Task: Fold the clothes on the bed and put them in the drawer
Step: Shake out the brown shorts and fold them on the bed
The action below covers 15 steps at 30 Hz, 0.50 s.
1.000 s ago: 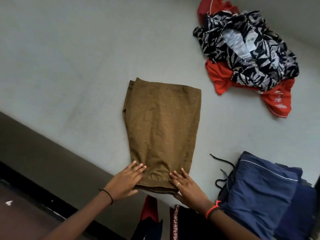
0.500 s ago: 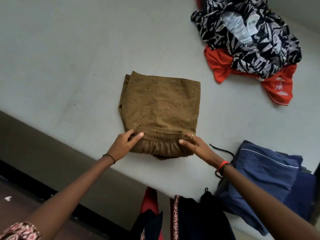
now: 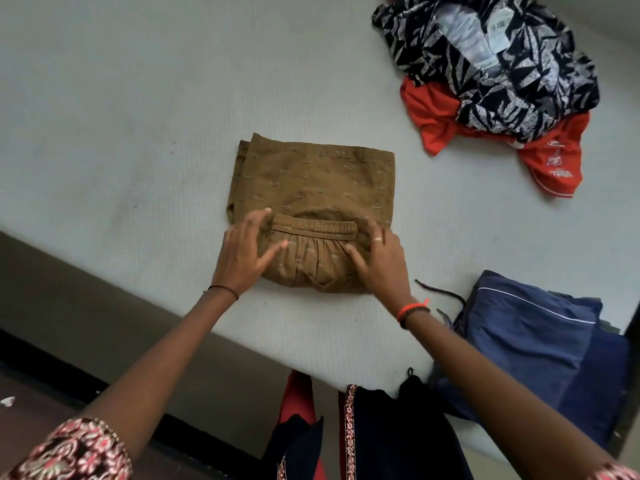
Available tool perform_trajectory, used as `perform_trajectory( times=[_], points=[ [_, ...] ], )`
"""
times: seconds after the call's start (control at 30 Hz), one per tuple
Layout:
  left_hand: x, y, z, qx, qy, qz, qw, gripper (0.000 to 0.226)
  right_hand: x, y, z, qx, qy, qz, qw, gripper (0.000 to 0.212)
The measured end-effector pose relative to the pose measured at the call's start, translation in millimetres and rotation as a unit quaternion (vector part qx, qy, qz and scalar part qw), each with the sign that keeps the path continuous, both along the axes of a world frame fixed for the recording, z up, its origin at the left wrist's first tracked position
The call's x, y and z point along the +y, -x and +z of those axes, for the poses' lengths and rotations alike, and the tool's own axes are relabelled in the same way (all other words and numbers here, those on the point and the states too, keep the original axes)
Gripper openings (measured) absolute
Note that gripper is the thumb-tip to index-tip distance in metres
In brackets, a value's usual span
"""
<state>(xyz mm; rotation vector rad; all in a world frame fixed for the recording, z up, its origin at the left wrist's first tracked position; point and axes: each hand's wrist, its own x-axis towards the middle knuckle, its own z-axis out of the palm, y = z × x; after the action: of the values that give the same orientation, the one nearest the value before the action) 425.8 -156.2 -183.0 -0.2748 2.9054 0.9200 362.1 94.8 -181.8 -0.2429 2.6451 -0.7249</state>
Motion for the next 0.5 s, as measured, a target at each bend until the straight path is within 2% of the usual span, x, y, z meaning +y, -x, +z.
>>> perform_trajectory(
  times=[0.07,0.13,0.2,0.27,0.37,0.5],
  points=[
    [-2,-12,1,0.005,0.109,-0.174,0.979,0.088,2,-23,3,0.09,-0.031,0.135,0.986,0.089],
    [-1,-22,-6,-0.042,0.203,-0.293,0.933,0.092,4,-38,-3,0.11,-0.066,0.261,0.957,0.106],
    [-3,-21,-12,-0.084,0.232,-0.316,0.916,0.098,8,-43,-14,0.097,-0.107,0.332,0.932,0.117],
    [-7,-12,-14,-0.096,0.234,-0.315,0.915,0.107,11,-33,-21,0.079,-0.138,0.347,0.924,0.122],
    [-7,2,-14,-0.12,0.218,-0.325,0.912,0.111,14,-16,-28,0.069,-0.153,0.35,0.922,0.115],
    [-3,3,-14,-0.164,0.181,-0.335,0.91,0.099,14,-16,-29,0.057,-0.156,0.377,0.911,0.084]
  ],
)
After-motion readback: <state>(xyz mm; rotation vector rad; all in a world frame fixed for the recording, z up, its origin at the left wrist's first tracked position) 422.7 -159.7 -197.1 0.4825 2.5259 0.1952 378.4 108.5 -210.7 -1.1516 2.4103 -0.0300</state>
